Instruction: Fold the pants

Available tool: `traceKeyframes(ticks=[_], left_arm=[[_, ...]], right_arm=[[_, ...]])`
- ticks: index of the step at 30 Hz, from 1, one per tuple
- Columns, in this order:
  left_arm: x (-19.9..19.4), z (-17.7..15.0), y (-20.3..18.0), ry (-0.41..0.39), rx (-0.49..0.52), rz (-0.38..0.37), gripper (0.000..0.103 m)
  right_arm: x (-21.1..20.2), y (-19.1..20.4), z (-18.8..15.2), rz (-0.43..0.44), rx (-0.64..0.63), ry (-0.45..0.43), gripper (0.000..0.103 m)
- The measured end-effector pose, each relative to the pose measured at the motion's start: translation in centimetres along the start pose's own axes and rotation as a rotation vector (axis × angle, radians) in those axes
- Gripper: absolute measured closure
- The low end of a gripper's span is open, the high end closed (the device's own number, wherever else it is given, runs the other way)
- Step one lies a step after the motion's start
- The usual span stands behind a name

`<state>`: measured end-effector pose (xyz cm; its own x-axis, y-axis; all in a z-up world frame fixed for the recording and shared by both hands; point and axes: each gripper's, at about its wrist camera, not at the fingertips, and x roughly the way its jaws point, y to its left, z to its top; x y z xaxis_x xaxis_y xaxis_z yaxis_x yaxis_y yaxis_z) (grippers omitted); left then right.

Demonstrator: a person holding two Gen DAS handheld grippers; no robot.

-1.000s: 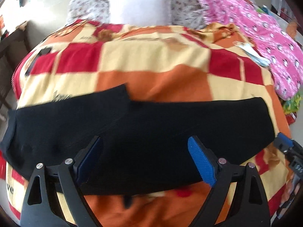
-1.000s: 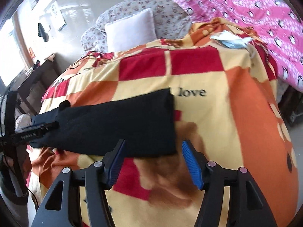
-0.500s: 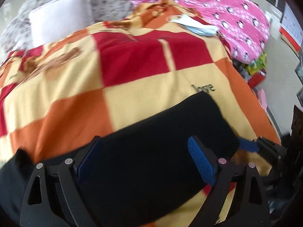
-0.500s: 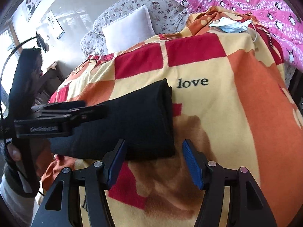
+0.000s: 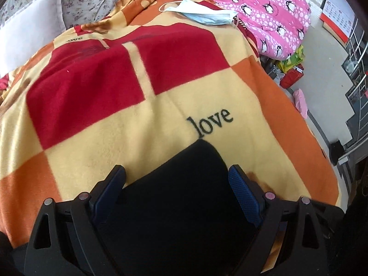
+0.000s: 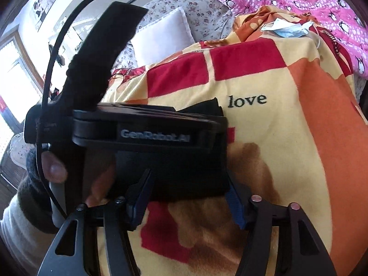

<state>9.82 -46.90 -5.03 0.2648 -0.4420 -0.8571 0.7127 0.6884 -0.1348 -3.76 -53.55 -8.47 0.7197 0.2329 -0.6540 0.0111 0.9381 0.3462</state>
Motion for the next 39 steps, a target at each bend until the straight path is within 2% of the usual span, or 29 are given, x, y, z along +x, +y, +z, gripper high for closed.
traceKeyframes(ticks=[1,2,4,7,8,10,12,15,18,20,22,26,28,31,32,33,34,36,37,39], left_arm=[[0.1,0.0,-0.2,-0.006,0.004,0.005,0.014],[0.2,0.0,-0.3,-0.013,0.012,0.012,0.019],[0.1,-0.1,-0.8,-0.021,0.036,0.019,0.029],[-0.5,-0.2,-0.7,-0.024,0.026,-0.002,0.040],[-1.0,-0.3,-0.5,-0.028,0.018,-0.023,0.049],[-2.5,-0.4,0.2,-0.047,-0.012,-0.084,0.057],[-5.2,-0.7,1.7,-0.096,-0.060,-0.145,0.058],[-8.9,-1.3,4.0,-0.158,-0.111,-0.153,0.056],[-13.0,-2.9,7.0,-0.207,-0.165,-0.082,0.051],[-15.2,-4.4,9.1,-0.229,-0.199,-0.011,0.041],[-17.1,-6.8,11.9,-0.233,-0.257,0.082,0.040],[-18.0,-11.4,16.5,-0.211,-0.388,0.182,0.040],[-17.7,-13.6,18.2,-0.183,-0.453,0.225,0.040],[-17.4,-16.0,19.3,-0.170,-0.513,0.230,0.040],[-17.4,-16.6,19.2,-0.172,-0.518,0.230,0.040],[-17.3,-17.1,18.9,-0.174,-0.520,0.233,0.040],[-17.1,-17.3,18.5,-0.175,-0.516,0.234,0.040],[-16.7,-17.5,17.7,-0.187,-0.515,0.220,0.040],[-16.8,-17.7,17.5,-0.189,-0.517,0.207,0.037],[-16.0,-17.4,16.6,-0.177,-0.513,0.173,0.035]], right_arm=[[0.1,-0.1,0.1,-0.015,0.006,-0.001,0.069],[0.2,-0.3,0.3,-0.025,0.020,-0.005,0.074],[0.4,-0.9,0.6,0.012,0.054,-0.012,0.083],[0.1,-0.5,0.6,0.023,0.052,-0.033,0.086],[-0.4,0.0,0.7,0.024,0.039,-0.046,0.087],[-1.2,1.0,0.9,0.036,0.013,-0.062,0.088],[-2.1,2.7,1.5,0.044,-0.026,-0.080,0.088],[-3.3,6.3,2.7,0.088,-0.105,-0.110,0.088],[-3.6,9.9,3.5,0.141,-0.175,-0.119,0.088],[-3.3,12.9,3.5,0.190,-0.235,-0.108,0.088],[-2.3,15.5,3.2,0.236,-0.272,-0.090,0.089],[2.7,20.4,1.5,0.339,-0.314,0.012,0.094],[6.5,22.0,0.5,0.385,-0.302,0.112,0.090],[8.7,22.8,-0.6,0.379,-0.276,0.228,0.084],[7.9,22.5,-0.7,0.393,-0.271,0.223,0.083],[6.3,22.0,-0.6,0.406,-0.275,0.188,0.076],[5.4,21.4,-0.1,0.406,-0.276,0.162,0.065],[2.4,19.6,0.4,0.385,-0.267,0.079,0.053],[1.3,18.4,1.0,0.372,-0.257,0.046,0.052],[0.4,16.5,1.8,0.287,-0.250,0.007,0.052]])
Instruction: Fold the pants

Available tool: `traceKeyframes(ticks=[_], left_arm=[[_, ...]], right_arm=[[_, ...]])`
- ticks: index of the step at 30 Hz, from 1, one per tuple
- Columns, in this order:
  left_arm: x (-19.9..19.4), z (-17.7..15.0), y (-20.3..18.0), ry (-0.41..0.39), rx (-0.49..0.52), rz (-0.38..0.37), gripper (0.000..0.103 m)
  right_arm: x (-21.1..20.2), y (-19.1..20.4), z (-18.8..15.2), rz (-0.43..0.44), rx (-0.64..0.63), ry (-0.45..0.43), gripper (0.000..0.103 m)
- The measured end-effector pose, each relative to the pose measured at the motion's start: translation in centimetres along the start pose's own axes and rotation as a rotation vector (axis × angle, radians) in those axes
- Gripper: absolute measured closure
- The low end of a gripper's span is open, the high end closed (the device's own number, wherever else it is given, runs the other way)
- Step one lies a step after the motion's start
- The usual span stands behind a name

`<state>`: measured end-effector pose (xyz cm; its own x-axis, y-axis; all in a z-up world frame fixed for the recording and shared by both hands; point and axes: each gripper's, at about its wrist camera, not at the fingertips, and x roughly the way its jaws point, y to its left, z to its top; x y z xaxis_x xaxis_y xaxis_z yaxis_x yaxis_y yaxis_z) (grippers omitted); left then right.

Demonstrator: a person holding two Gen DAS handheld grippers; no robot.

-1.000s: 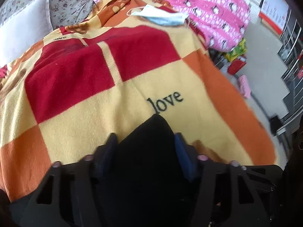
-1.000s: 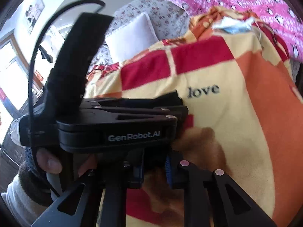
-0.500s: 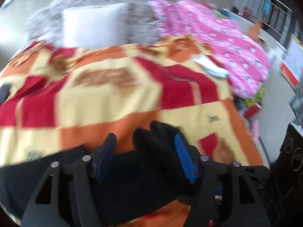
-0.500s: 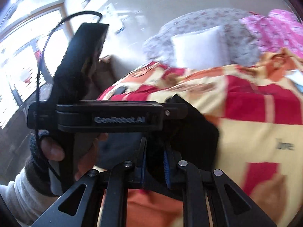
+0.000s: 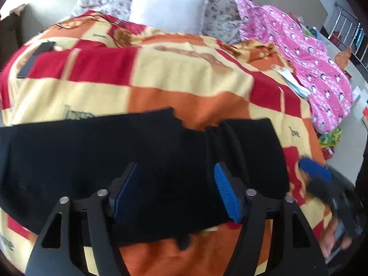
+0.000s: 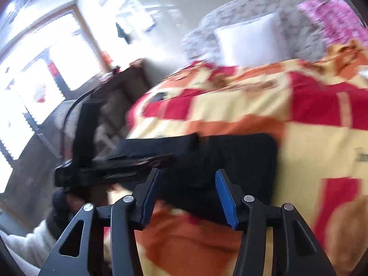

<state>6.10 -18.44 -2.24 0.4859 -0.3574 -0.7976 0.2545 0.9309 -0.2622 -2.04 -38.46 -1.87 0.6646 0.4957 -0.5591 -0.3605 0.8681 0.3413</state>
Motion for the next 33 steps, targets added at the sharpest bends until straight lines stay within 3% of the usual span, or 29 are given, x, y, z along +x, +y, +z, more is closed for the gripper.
traceKeyframes(ticks=[1,3,4,6,9,11,12,13,14,17,22,26,27,28,30,33], left_arm=[[0.5,-0.2,-0.7,0.010,0.004,-0.005,0.035],[1.4,-0.5,-2.0,0.024,0.021,0.007,0.030],[1.7,-0.6,-2.6,0.023,0.035,0.030,0.026],[2.4,-1.0,-4.2,0.018,0.076,0.095,0.026],[2.9,-1.0,-5.2,0.029,0.071,0.065,0.029],[3.5,-1.0,-5.8,0.063,0.058,0.006,0.066],[3.5,-1.0,-6.1,0.056,0.063,0.006,0.070],[3.4,-1.0,-6.4,0.050,0.068,0.011,0.086],[3.3,-1.0,-6.5,0.051,0.072,0.005,0.091],[1.9,-0.7,-5.5,0.042,0.055,-0.016,0.092],[-1.5,-0.1,-2.4,-0.037,0.027,0.042,0.092],[-0.7,-0.6,-0.7,-0.002,0.005,0.058,0.092],[-0.2,-0.8,-0.6,0.012,0.003,0.062,0.092],[0.3,-1.1,-0.6,0.018,0.002,0.070,0.092],[0.8,-1.6,-0.6,0.013,0.004,0.084,0.091],[0.3,-1.8,-0.3,0.000,-0.005,0.081,0.088]], right_arm=[[-0.2,-1.1,-0.1,-0.082,0.004,-0.005,0.051],[0.3,-3.1,-0.3,-0.148,0.056,0.018,0.051],[0.5,-3.7,-0.6,-0.147,0.077,0.024,0.051],[0.6,-5.1,-1.2,-0.133,0.119,0.025,0.051],[0.1,-5.9,-1.7,-0.137,0.135,0.020,0.051],[-0.3,-6.3,-1.5,-0.134,0.143,0.012,0.051],[-0.4,-6.3,-1.4,-0.133,0.146,0.008,0.050],[-0.4,-6.4,-1.4,-0.133,0.148,0.004,0.050],[-0.6,-6.4,-1.3,-0.134,0.151,0.001,0.050],[-1.4,-5.7,-1.2,-0.125,0.142,-0.010,0.050],[-1.0,-3.2,-0.2,-0.081,0.077,-0.015,0.050],[1.3,-0.8,0.7,-0.060,-0.004,0.008,0.051],[2.0,-0.4,0.9,-0.068,-0.022,0.018,0.055],[3.4,0.1,1.1,-0.096,-0.046,0.033,0.072],[5.6,0.4,1.1,-0.156,-0.090,0.076,0.089],[8.9,-0.5,0.6,-0.205,-0.091,0.170,0.089]])
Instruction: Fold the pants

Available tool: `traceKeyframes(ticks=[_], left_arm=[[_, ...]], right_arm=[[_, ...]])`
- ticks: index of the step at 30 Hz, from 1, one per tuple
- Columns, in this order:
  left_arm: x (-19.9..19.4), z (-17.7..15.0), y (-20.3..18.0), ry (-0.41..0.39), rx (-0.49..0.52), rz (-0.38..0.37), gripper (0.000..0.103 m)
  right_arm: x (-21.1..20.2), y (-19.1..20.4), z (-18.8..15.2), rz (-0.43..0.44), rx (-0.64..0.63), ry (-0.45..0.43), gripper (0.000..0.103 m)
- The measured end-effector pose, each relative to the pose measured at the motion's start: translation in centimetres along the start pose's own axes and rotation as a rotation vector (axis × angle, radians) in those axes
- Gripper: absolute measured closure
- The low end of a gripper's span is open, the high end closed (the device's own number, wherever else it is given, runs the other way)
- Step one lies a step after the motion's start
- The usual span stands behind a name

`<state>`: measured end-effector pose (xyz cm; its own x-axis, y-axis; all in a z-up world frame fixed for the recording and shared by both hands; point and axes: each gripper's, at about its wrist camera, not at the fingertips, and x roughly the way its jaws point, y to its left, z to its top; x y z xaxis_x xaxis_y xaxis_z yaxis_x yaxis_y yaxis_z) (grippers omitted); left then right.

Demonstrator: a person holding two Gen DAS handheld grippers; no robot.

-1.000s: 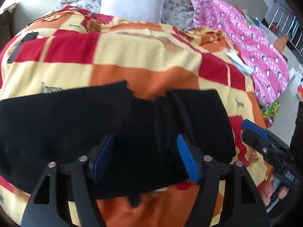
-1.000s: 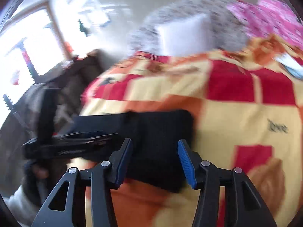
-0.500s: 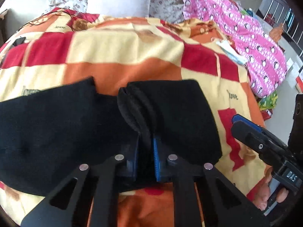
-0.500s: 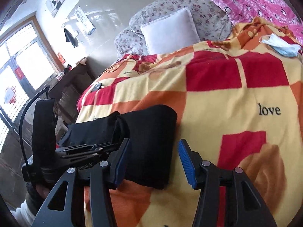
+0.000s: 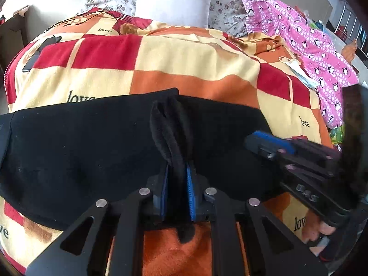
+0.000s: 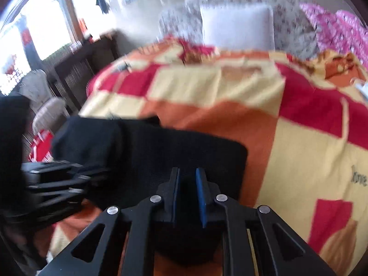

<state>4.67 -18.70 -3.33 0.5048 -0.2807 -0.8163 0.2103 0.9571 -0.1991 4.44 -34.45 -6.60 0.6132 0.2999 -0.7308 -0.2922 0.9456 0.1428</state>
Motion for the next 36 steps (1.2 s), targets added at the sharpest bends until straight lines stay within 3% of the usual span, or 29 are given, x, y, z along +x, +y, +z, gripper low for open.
traceKeyframes(ticks=[3,5,7,10,15,17,27,36], left_arm=[[-1.2,0.1,0.2,-0.026,0.002,0.047,0.084],[-2.1,0.4,0.3,-0.060,0.011,0.063,0.082],[-2.6,0.7,0.3,-0.074,0.005,0.056,0.079],[-2.8,1.0,0.1,-0.097,-0.007,0.062,0.061],[0.3,1.2,0.4,-0.064,-0.033,0.140,0.060],[0.8,1.0,0.8,-0.063,-0.043,0.138,0.057],[-2.1,0.4,1.7,-0.139,-0.036,0.187,0.054],[-4.7,-0.8,3.7,-0.207,-0.069,0.240,0.039]], right_arm=[[-0.7,-0.3,0.0,0.023,0.028,-0.013,0.087],[-2.0,0.0,-0.2,0.015,0.018,-0.028,0.078],[-3.1,0.5,-0.4,0.022,0.001,-0.038,0.061],[-4.2,1.6,-1.4,0.030,-0.033,-0.034,0.060],[-2.9,2.8,-3.6,0.008,-0.075,0.025,0.061],[-2.7,3.2,-4.0,-0.003,-0.089,0.019,0.060],[-4.2,2.9,-1.3,0.045,-0.040,-0.039,0.060],[-0.2,4.5,0.1,0.035,-0.038,-0.003,0.056]])
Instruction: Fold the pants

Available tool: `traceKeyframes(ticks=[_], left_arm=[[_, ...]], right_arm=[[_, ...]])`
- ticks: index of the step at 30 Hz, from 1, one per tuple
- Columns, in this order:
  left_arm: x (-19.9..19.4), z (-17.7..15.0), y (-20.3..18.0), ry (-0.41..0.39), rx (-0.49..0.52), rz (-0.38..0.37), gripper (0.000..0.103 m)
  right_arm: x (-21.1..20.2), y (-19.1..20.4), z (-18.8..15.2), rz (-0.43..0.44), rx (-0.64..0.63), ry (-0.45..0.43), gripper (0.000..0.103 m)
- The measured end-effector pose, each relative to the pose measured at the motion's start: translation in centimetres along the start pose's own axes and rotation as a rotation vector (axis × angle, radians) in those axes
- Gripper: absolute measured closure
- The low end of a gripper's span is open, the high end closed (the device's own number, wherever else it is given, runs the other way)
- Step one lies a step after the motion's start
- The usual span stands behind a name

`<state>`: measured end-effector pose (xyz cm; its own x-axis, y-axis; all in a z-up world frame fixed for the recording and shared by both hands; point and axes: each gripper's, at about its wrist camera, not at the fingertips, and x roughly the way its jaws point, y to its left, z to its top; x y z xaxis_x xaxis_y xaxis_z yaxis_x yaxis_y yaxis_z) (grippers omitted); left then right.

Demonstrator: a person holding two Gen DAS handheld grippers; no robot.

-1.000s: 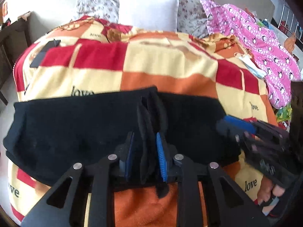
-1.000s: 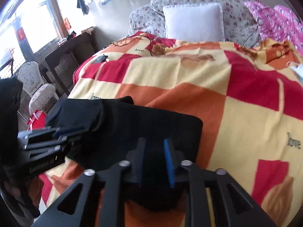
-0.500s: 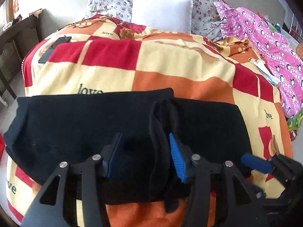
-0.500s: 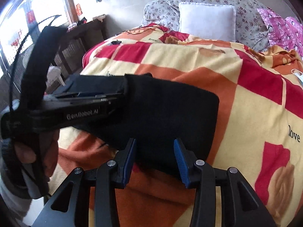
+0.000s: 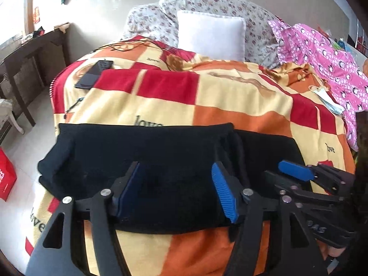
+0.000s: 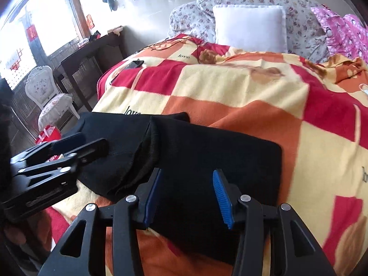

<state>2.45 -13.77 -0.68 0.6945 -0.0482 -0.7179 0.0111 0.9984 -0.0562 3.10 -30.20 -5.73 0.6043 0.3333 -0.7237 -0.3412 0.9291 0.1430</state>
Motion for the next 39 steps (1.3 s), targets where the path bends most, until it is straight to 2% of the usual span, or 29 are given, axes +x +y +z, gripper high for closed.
traceKeyframes(ticks=[2,5,8,15,19,31,39], left_arm=[[-0.3,-0.2,0.6,-0.005,-0.014,0.005,0.037],[-0.7,-0.5,1.6,-0.013,-0.035,0.013,0.033],[-1.0,-0.7,2.6,-0.019,-0.053,0.024,0.033],[-1.3,-1.3,4.6,-0.011,-0.098,0.044,0.032],[-1.4,-1.8,5.5,-0.007,-0.120,0.051,0.032],[-1.6,-2.5,7.3,0.005,-0.159,0.051,0.031],[-1.6,-2.8,8.4,0.022,-0.192,0.039,0.029]], right_arm=[[1.4,0.7,-0.1,-0.012,-0.025,0.025,0.050],[1.8,1.8,0.0,-0.050,-0.066,0.026,0.050],[1.0,2.4,0.3,0.003,-0.068,0.017,0.050],[1.5,3.7,0.7,0.028,-0.080,0.026,0.050],[2.9,4.6,0.4,0.027,-0.093,0.047,0.043],[0.7,6.2,1.1,0.047,-0.131,0.017,0.043],[1.4,5.9,1.1,0.038,-0.125,0.033,0.043]])
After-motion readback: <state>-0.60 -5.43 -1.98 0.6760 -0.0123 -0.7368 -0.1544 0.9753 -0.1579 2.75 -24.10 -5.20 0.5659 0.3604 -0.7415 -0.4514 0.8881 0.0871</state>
